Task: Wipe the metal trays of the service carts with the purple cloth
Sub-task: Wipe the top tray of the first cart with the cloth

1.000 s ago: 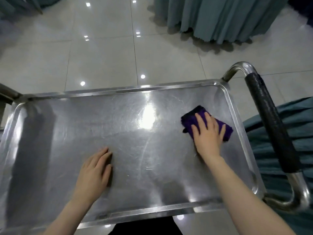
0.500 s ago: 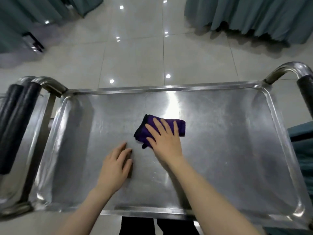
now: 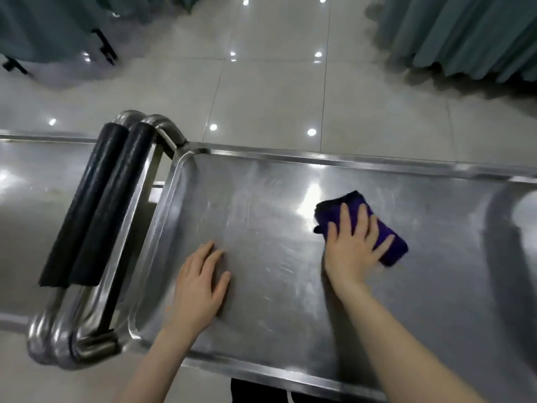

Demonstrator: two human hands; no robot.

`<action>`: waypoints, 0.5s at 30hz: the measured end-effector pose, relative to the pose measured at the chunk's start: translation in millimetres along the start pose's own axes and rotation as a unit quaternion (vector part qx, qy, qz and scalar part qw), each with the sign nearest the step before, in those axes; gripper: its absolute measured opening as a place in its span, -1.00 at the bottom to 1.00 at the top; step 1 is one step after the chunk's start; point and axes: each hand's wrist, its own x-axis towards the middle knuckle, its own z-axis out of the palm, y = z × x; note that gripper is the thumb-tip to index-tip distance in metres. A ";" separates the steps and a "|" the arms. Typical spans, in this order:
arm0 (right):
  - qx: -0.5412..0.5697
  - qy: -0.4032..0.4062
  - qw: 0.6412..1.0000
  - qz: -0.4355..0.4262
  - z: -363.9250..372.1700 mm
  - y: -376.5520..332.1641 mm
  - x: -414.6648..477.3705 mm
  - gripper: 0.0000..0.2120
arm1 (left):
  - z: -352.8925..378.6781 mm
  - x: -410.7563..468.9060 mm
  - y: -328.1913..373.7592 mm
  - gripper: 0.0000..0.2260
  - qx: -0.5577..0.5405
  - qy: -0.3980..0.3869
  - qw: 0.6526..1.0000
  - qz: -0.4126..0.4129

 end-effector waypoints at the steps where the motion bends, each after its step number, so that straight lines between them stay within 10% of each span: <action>1: -0.007 0.000 0.997 -0.071 13.1 -37.6 -12.7 -0.53 | -2.5 1.8 -5.7 -0.52 0.003 0.003 1.000 0.003; 8: -0.028 -0.056 0.943 -0.328 38.4 -132.2 -43.2 -0.54 | -19.8 29.3 -50.3 -0.54 0.025 0.047 0.998 -0.046; 15: -0.014 -0.006 0.998 0.066 -8.5 -19.3 -2.4 -0.55 | -22.2 46.1 -70.8 -0.50 -0.006 0.043 0.997 -0.069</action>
